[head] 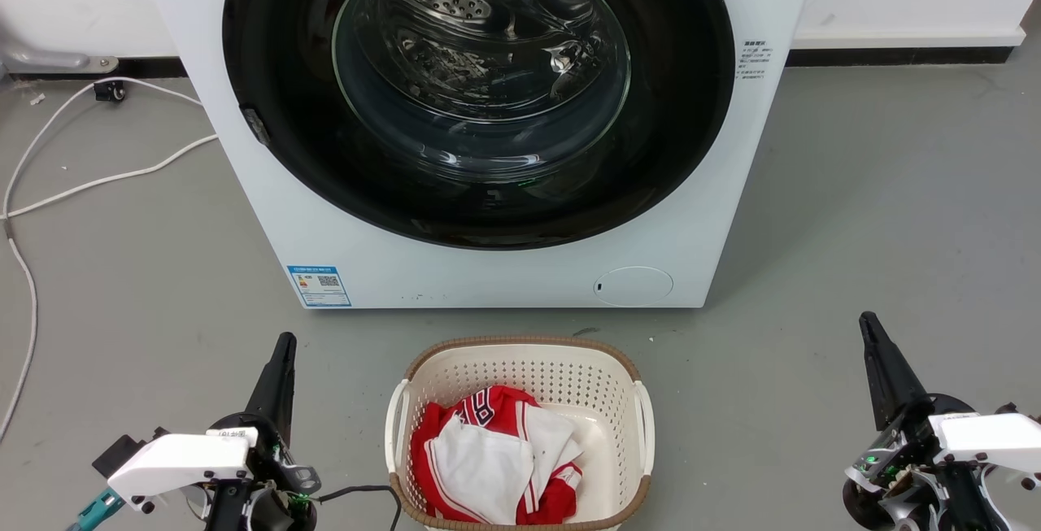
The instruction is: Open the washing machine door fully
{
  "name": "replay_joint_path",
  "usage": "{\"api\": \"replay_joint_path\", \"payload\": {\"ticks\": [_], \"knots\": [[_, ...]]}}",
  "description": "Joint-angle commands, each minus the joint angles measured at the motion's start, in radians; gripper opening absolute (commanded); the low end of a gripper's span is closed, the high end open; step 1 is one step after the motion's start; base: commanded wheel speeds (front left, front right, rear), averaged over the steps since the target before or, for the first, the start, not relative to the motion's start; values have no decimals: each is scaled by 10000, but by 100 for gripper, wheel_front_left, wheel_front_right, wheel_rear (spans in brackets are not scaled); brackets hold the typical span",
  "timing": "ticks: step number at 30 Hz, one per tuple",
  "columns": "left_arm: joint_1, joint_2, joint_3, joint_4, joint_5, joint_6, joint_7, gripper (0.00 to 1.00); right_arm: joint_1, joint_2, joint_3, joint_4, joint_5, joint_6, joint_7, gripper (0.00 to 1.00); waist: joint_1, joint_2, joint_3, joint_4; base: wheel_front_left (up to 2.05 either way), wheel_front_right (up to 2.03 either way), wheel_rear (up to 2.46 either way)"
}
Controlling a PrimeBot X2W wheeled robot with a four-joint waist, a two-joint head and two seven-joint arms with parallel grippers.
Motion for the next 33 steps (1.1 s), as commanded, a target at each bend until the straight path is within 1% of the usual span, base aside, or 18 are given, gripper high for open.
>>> {"api": "replay_joint_path", "payload": {"ticks": [1, 9, 10, 12, 22, 30, 33], "knots": [[-72, -2, 22, 6, 27, -32, 27, 0, -141, 21, -24, 16, -62, 0, 27, 0, 0, 0, 0, 0, 0, 0, 0], [-74, -10, 38, 5, 37, -32, 41, 0, -142, 37, -43, 16, -79, 0, 46, 0, 0, 0, 0, 0, 0, 0, 0], [-2, -14, 13, -2, 17, -2, 4, 100, -2, 16, -22, -2, -21, 0, 7, 100, 0, 0, 0, 0, 0, 0, 0], [123, -58, 1, 181, 15, 2, -3, 100, 134, 42, -4, 181, -12, 0, 7, 100, 0, 0, 0, 0, 0, 0, 0], [154, -59, -273, -269, 336, -2, -500, 100, 308, 56, 139, -279, -305, 0, -484, 100, 0, 0, -8, -15, 0, 0, 0], [123, -61, -131, -780, 1232, -4, -858, 100, 375, 67, 34, -851, -1496, 0, -838, 100, 0, 0, 3, -17, 0, 0, 0], [83, -61, -78, -979, 1753, -5, -985, 100, 408, 71, 66, -1095, -2245, 0, -963, 100, 0, 0, 9, -15, 0, 0, 0]]}}
